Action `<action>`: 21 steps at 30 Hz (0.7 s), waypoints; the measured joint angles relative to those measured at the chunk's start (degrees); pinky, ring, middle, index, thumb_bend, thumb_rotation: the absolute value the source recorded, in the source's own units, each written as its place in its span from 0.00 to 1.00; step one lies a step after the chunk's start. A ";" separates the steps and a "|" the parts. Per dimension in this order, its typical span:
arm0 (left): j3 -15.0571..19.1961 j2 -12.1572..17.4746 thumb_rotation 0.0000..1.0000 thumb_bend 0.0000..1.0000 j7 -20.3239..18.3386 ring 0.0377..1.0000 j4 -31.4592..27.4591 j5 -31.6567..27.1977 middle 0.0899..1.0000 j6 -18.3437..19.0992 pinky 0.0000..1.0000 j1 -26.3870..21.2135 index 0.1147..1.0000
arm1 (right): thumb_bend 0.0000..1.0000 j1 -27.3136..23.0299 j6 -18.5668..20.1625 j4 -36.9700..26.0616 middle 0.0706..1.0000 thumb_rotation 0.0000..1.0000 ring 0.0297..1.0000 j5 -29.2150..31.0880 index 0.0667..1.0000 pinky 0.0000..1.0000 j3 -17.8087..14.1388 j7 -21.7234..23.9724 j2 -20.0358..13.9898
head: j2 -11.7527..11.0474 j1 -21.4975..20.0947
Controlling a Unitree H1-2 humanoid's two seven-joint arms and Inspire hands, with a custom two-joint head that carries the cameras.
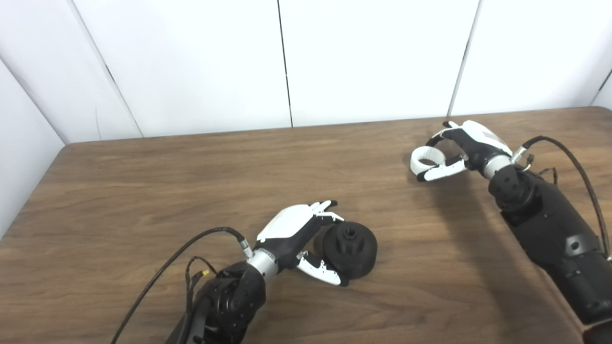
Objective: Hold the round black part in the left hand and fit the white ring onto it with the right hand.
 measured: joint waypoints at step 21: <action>-0.07 -0.06 0.25 0.94 0.00 1.00 -0.03 0.06 1.00 0.34 0.99 -0.03 0.71 | 0.78 0.04 -1.50 1.65 0.92 0.21 1.00 -0.04 0.61 0.97 -0.97 -3.84 0.85 | 0.26 0.09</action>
